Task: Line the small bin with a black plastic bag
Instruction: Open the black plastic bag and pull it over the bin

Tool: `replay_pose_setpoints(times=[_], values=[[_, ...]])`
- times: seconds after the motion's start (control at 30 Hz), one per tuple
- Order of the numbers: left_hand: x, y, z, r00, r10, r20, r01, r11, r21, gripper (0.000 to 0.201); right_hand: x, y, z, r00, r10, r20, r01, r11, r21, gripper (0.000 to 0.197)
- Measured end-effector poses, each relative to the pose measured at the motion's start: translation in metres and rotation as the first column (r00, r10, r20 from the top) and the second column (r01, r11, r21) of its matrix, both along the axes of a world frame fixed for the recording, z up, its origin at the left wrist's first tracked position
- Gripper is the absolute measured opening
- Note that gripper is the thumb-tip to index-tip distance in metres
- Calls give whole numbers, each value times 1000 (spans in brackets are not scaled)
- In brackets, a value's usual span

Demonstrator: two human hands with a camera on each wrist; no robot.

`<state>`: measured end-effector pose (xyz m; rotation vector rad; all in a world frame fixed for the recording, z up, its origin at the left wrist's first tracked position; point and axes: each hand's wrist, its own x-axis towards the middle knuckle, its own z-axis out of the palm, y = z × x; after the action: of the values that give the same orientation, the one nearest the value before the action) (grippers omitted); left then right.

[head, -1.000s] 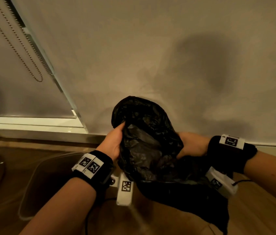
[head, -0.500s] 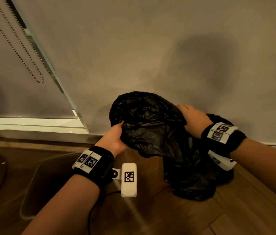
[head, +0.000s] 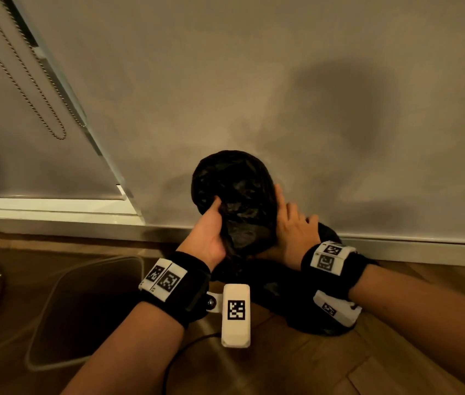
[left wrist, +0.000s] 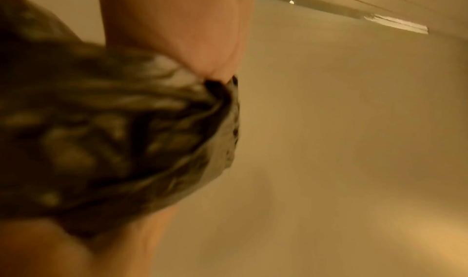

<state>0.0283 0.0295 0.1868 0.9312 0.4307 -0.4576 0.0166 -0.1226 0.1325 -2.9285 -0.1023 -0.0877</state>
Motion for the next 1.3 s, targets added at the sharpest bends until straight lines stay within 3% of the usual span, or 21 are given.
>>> replay_pose_setpoints(times=[0.1,0.17,0.23,0.33,0.4,0.47,0.57,0.7,0.77,0.87,1.0,1.03,1.13,1.23,1.3], values=[[-2,12,-5,986,-169,-15,170,979,113,49,18,-20,-4,984,-31,-174,76,963,258,138],[-7,20,-14,944,-320,-73,328,918,224,47,27,-28,1,948,128,-291,42,858,512,145],[-11,25,-24,915,-382,-131,403,877,261,47,30,-34,12,879,262,-398,105,708,698,135],[-8,31,-37,962,-258,-85,269,945,185,45,27,-42,37,755,337,-562,365,497,787,62],[-7,30,-41,987,-160,-31,163,980,112,46,28,-46,40,766,299,-569,436,409,802,31],[-9,26,-42,992,-128,-4,128,989,70,49,30,-45,37,769,265,-582,494,331,804,24],[-9,23,-44,992,-128,-3,128,991,30,53,33,-47,28,760,234,-607,552,261,792,32],[-8,44,-42,989,-149,-4,149,988,51,45,43,-69,24,793,113,-598,572,201,796,40],[-8,61,-42,989,-150,-9,150,984,100,48,47,-84,24,811,50,-583,568,172,805,41],[-7,76,-44,989,-148,12,144,973,179,60,46,-96,27,840,10,-543,531,191,826,42],[-3,70,-34,985,-171,5,163,950,268,67,43,-85,31,909,113,-402,372,218,902,83],[-2,66,-33,983,-186,-2,177,933,314,73,43,-81,32,921,147,-361,324,226,919,77],[3,58,-35,980,-195,41,155,877,455,80,43,-65,41,929,208,-305,234,307,922,26],[5,48,-34,960,-267,86,202,870,449,84,40,-51,50,935,209,-288,210,329,921,22],[0,35,-28,921,-364,138,290,879,378,81,32,-37,51,873,325,-364,255,331,909,30]])
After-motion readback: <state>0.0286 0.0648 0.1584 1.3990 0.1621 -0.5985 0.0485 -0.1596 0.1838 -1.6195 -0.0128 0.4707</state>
